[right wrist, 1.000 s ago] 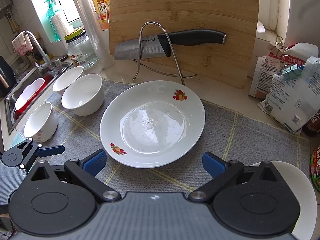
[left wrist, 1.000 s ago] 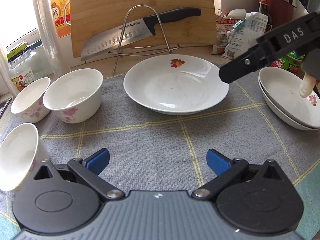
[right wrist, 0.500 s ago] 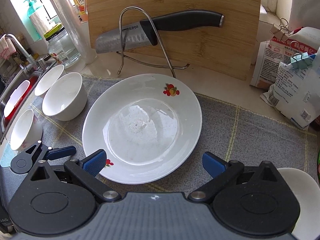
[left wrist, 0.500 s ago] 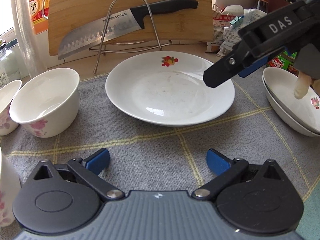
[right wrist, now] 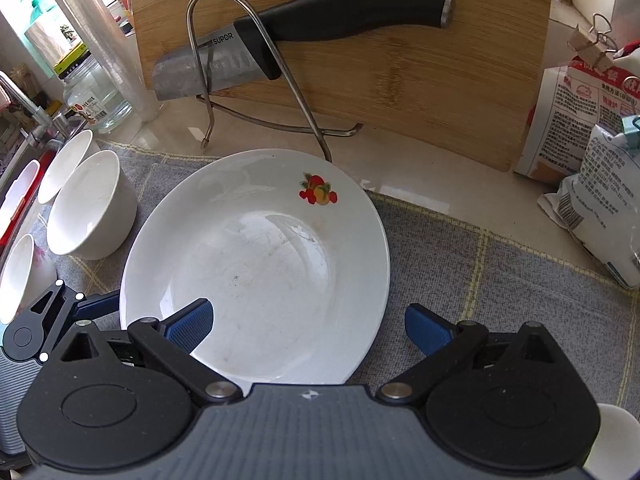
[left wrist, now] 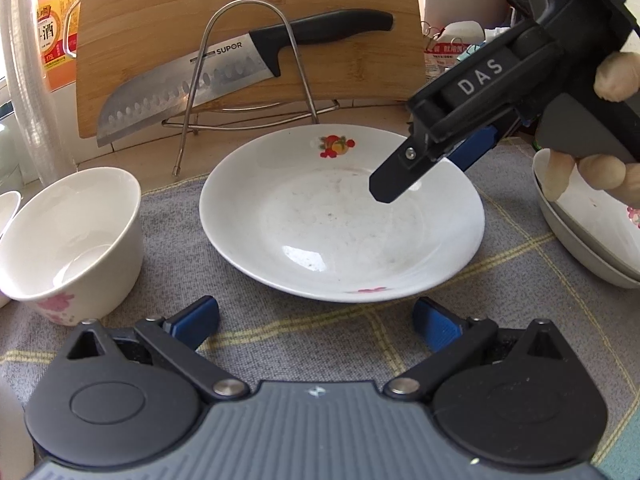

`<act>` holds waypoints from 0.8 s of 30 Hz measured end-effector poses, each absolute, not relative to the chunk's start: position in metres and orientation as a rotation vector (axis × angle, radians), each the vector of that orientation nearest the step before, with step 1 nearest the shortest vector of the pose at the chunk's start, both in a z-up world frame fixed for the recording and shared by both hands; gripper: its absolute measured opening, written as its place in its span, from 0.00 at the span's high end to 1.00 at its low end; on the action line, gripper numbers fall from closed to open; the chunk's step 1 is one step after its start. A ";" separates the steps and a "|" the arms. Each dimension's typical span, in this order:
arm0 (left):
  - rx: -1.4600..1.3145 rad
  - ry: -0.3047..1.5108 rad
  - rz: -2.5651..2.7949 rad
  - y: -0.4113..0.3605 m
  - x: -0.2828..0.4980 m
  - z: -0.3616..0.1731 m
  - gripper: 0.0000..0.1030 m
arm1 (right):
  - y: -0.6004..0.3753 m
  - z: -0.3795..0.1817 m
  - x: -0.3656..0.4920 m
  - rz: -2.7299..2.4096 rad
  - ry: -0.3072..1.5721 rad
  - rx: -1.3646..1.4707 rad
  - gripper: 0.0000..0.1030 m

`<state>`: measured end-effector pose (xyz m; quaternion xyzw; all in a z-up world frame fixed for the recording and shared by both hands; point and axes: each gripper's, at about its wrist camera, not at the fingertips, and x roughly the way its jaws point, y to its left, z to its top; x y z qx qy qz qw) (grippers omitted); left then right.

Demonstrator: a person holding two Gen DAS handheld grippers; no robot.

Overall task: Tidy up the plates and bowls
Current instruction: 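Close the left tool on the deep plate's rim while the right tool grips the opposite rim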

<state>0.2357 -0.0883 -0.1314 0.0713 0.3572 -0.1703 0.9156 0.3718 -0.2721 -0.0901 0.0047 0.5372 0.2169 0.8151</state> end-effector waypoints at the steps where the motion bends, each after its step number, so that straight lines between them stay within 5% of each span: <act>1: 0.148 0.733 -0.353 -0.088 0.236 -0.132 0.00 | -0.272 -0.091 0.374 0.468 1.152 0.012 0.00; 24: 0.176 0.702 -0.439 -0.083 0.236 -0.134 0.00 | -0.269 -0.098 0.413 0.574 1.154 0.072 0.00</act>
